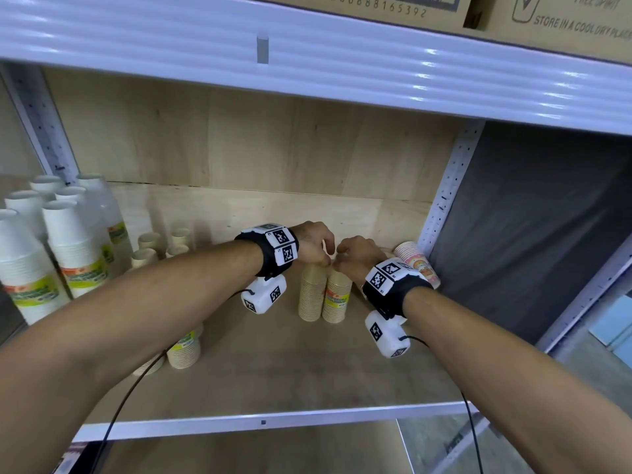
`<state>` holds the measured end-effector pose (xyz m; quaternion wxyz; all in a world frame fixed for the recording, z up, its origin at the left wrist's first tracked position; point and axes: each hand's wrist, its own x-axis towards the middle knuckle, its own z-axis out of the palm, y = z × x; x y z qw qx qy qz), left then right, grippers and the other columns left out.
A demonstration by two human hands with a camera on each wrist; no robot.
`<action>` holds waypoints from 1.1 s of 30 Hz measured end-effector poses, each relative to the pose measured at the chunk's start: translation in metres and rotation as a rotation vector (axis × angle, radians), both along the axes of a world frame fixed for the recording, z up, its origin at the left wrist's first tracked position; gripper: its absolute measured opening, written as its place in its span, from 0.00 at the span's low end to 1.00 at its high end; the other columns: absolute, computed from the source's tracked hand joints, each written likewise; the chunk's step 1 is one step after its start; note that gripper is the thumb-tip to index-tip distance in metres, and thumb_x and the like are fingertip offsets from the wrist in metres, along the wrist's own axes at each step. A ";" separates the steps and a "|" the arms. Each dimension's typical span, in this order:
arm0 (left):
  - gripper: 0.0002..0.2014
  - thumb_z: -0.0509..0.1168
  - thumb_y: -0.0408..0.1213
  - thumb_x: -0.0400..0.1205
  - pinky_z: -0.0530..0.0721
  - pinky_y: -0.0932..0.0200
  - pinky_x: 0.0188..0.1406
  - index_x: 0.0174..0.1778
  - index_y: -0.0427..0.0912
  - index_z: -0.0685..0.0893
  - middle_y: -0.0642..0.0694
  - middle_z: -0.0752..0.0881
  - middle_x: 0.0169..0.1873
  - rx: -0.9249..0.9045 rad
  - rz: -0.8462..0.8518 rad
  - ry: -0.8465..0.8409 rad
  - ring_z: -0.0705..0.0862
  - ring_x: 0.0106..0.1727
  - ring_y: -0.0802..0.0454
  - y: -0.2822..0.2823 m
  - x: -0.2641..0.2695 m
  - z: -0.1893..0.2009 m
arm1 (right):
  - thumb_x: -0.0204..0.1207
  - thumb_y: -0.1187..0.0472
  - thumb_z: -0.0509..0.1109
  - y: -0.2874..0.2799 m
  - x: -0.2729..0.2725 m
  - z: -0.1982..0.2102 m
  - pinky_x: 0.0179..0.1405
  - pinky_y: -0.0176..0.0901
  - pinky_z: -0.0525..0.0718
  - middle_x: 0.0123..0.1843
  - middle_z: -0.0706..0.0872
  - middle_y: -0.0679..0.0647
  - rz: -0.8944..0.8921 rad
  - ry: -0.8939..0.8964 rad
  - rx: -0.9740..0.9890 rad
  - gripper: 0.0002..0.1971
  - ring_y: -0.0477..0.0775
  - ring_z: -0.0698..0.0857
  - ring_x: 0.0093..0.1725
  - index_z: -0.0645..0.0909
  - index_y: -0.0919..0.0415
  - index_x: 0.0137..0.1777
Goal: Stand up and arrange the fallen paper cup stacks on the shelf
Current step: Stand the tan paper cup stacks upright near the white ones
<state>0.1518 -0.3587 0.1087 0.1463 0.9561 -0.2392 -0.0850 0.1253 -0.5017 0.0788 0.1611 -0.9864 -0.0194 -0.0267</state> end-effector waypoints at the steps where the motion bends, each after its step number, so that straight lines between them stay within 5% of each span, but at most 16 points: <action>1: 0.17 0.72 0.44 0.77 0.84 0.56 0.51 0.62 0.49 0.85 0.49 0.81 0.55 -0.006 0.016 -0.012 0.83 0.55 0.49 0.000 0.000 0.000 | 0.74 0.58 0.70 0.000 0.000 0.000 0.50 0.48 0.86 0.52 0.88 0.55 0.012 0.004 -0.019 0.12 0.58 0.86 0.53 0.88 0.61 0.54; 9: 0.16 0.72 0.35 0.77 0.85 0.58 0.50 0.62 0.48 0.86 0.48 0.85 0.56 -0.015 0.012 0.022 0.85 0.56 0.49 0.000 -0.003 0.003 | 0.74 0.62 0.70 0.002 -0.001 0.001 0.45 0.45 0.84 0.53 0.88 0.57 0.013 -0.019 -0.044 0.12 0.58 0.86 0.54 0.88 0.62 0.55; 12: 0.17 0.72 0.39 0.77 0.83 0.58 0.48 0.62 0.49 0.86 0.48 0.83 0.56 -0.034 0.041 -0.001 0.83 0.54 0.49 0.001 -0.003 0.003 | 0.76 0.62 0.69 0.003 -0.001 0.001 0.46 0.45 0.83 0.55 0.87 0.57 0.011 -0.008 -0.062 0.13 0.59 0.85 0.56 0.87 0.62 0.58; 17: 0.16 0.75 0.42 0.77 0.84 0.62 0.30 0.60 0.43 0.86 0.44 0.84 0.53 -0.063 0.107 0.051 0.86 0.39 0.51 -0.001 -0.004 0.002 | 0.74 0.61 0.68 0.003 0.001 -0.005 0.43 0.43 0.77 0.56 0.86 0.55 0.017 -0.012 -0.055 0.08 0.59 0.83 0.59 0.86 0.60 0.51; 23: 0.16 0.71 0.37 0.78 0.81 0.60 0.43 0.63 0.45 0.86 0.48 0.81 0.57 -0.011 0.077 -0.007 0.82 0.52 0.50 -0.005 -0.006 0.002 | 0.73 0.62 0.67 0.003 0.001 -0.009 0.43 0.44 0.79 0.55 0.87 0.56 0.010 -0.037 -0.031 0.13 0.61 0.83 0.57 0.87 0.61 0.55; 27: 0.17 0.73 0.44 0.77 0.81 0.60 0.42 0.60 0.42 0.87 0.46 0.84 0.55 -0.040 0.123 -0.018 0.84 0.50 0.49 -0.006 -0.004 -0.001 | 0.73 0.62 0.67 0.002 0.000 -0.010 0.40 0.43 0.77 0.52 0.88 0.57 0.006 -0.037 -0.015 0.11 0.60 0.84 0.55 0.88 0.62 0.52; 33: 0.19 0.74 0.34 0.76 0.84 0.61 0.32 0.63 0.41 0.86 0.43 0.85 0.57 0.005 0.116 0.045 0.87 0.45 0.47 -0.006 -0.004 -0.002 | 0.74 0.62 0.68 0.003 -0.004 -0.006 0.41 0.43 0.76 0.53 0.88 0.57 0.007 -0.038 -0.002 0.11 0.61 0.83 0.56 0.88 0.61 0.54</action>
